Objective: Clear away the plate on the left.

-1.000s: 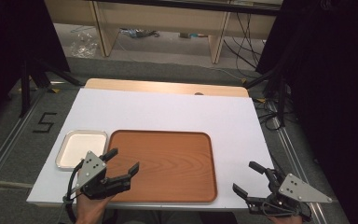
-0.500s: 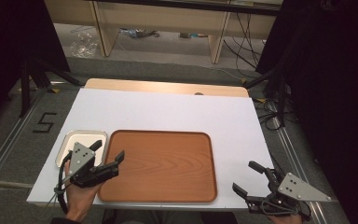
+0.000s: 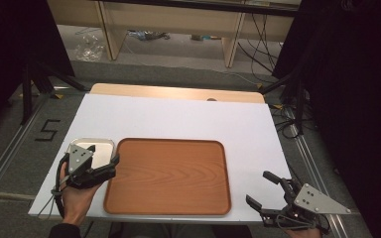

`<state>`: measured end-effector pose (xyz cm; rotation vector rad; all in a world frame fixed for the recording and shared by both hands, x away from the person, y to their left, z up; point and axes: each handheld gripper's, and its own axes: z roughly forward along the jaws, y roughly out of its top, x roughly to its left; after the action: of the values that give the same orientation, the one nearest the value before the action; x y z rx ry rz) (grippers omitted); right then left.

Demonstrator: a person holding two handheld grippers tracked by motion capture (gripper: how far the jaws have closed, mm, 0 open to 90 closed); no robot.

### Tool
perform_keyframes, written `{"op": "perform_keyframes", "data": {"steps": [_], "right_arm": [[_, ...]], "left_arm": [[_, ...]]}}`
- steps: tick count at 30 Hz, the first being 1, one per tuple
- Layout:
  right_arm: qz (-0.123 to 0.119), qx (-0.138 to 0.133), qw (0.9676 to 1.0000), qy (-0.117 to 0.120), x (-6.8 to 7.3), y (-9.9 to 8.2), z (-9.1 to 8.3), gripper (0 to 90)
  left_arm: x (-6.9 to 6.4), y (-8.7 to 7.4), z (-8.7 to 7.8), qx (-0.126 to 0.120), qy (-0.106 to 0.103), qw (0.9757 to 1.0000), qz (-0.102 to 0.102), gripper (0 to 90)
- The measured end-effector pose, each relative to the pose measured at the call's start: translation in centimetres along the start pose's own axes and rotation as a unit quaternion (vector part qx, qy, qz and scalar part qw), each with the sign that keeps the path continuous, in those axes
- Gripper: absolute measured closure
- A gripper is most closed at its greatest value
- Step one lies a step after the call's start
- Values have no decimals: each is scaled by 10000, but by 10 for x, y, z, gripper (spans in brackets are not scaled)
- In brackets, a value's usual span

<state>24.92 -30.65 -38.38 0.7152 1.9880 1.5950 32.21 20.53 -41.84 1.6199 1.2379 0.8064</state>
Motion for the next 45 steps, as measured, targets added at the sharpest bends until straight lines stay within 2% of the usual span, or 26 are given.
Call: {"op": "perform_keyframes", "data": {"steps": [1, 3, 6, 7, 9, 12, 16, 19, 22, 24, 25, 26, 27, 30, 32, 33, 35, 36, 37, 38, 39, 41, 42, 43, 44, 45], "right_arm": [[-3, -17, 10000, 23, 0, 0, 1, 160], [-1, 41, 10000, 47, 0, 0, 1, 160], [-10, 67, 10000, 65, -1, 0, 2, 160], [2, 20, 10000, 22, 0, 0, 2, 160], [-11, 2, 10000, 48, -1, 0, 2, 160], [1, 29, 10000, 37, 0, 0, 2, 160], [-3, 28, 10000, 43, 0, 1, 2, 161], [-6, -2, 10000, 52, -1, 0, 2, 161], [42, 65, 10000, 59, 0, 0, 2, 161], [22, -56, 9999, 88, 0, 0, 4, 161], [42, 95, 9999, 87, 1, 1, 1, 161], [42, 95, 9999, 87, 1, 1, 1, 161], [-8, 30, 10000, 49, 0, 1, 2, 161], [2, -67, 10000, 73, 0, 0, 3, 161], [2, 146, 9999, 64, 0, 1, 0, 161], [134, 16, 9998, 145, 1, 0, 3, 161], [9, -50, 9999, 95, 0, 0, 3, 161], [9, -50, 9999, 95, 0, 0, 3, 161], [-3, -15, 9999, 107, 0, 0, 2, 162], [-3, -15, 9999, 107, 0, 0, 2, 162], [62, 26, 9998, 167, 1, 0, 3, 161], [24, 82, 9998, 187, 0, 1, 2, 161], [17, 78, 9999, 109, 0, 1, 2, 162], [76, 115, 9998, 170, 1, 1, 2, 162], [44, 92, 9998, 175, 0, 1, 3, 161], [49, 100, 9998, 141, 1, 1, 2, 162]], "left_arm": [[4, 0, 2, 28, -31, 9997, -258, 191], [4, 0, 4, 49, -54, 9995, -310, 192], [4, 2, 4, 60, -85, 9994, -318, 194], [5, 3, 6, 69, -22, 9997, -215, 194], [7, 3, 9, 85, 29, 9998, -163, 194], [10, 3, 13, 109, 70, 9997, -227, 196], [23, 2, 22, 341, 231, 9991, -99, 198], [33, 1, 26, 515, 230, 9983, -169, 200], [49, -5, 29, 612, 412, 9967, -342, 217], [51, -6, 31, 657, 456, 9963, -310, 218], [58, -9, 34, 791, 492, 9952, -298, 216], [58, -9, 34, 791, 492, 9952, -298, 213], [66, -11, 36, 876, 507, 9942, -372, 212], [73, -13, 37, 918, 566, 9933, -423, 213], [83, -15, 39, 1028, 656, 9915, -451, 214], [87, -16, 40, 1092, 706, 9905, -454, 218], [95, -18, 42, 1288, 807, 9870, -529, 213], [95, -18, 42, 1288, 807, 9870, -529, 207], [105, -22, 44, 1437, 870, 9839, -604, 205], [105, -22, 44, 1437, 870, 9839, -604, 212], [114, -25, 43, 1489, 946, 9819, -692, 220], [118, -27, 43, 1498, 967, 9810, -765, 221], [127, -29, 43, 1546, 1010, 9791, -858, 222], [130, -30, 43, 1593, 1063, 9774, -892, 223], [130, -30, 43, 1593, 1063, 9774, -892, 224], [136, -33, 43, 1667, 1087, 9747, -1015, 228]]}}
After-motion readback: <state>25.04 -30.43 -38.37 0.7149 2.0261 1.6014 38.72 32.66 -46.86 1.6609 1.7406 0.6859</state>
